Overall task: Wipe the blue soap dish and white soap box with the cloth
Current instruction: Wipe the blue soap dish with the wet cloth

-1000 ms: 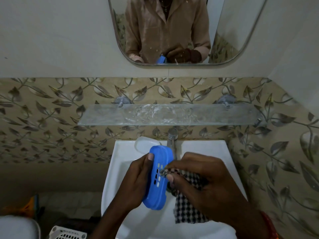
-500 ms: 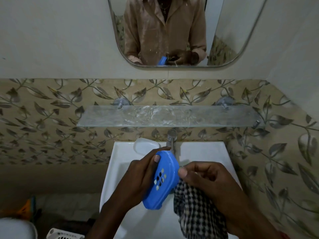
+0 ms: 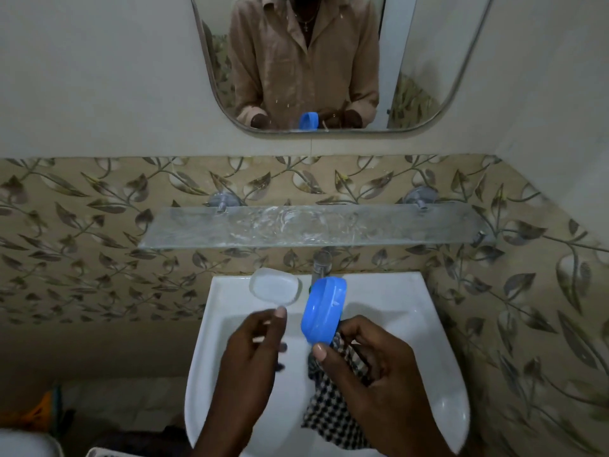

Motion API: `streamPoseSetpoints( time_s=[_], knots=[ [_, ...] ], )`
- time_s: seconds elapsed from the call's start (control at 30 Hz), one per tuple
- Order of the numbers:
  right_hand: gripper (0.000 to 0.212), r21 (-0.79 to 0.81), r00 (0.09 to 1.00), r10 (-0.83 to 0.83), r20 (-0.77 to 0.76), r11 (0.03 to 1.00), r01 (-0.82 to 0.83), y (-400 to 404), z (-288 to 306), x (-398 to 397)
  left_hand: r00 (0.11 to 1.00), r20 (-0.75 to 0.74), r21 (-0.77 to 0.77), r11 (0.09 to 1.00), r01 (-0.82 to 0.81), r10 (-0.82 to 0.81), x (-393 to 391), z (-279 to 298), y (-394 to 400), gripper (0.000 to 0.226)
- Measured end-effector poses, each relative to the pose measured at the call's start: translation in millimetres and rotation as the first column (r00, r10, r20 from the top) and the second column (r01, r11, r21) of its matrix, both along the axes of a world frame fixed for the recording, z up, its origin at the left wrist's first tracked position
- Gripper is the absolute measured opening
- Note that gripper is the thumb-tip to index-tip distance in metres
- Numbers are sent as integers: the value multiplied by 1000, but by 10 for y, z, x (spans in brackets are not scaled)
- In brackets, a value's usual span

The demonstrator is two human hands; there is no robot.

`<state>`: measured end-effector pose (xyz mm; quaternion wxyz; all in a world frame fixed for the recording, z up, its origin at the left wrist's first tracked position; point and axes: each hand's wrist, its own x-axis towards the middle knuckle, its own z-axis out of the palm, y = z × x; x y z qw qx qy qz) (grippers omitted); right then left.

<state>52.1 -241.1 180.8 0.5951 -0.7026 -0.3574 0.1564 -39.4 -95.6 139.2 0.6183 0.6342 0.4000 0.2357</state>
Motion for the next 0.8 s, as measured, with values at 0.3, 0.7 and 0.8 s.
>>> streamPoseSetpoints(
  time_s=[0.3,0.7,0.8],
  knots=[
    [15,82,986,55,-159,996,-42,-9,-117,-52,981,186,-470,871,140,-58,82,81,-106,58],
    [14,108,964,-231,132,970,218,-113,-242,-114,972,112,-309,937,-161,205,266,74,-97,51],
    [21,120,830,-225,511,974,190,-80,-311,-204,974,98,-389,908,-153,206,325,41,-156,49]
  ],
)
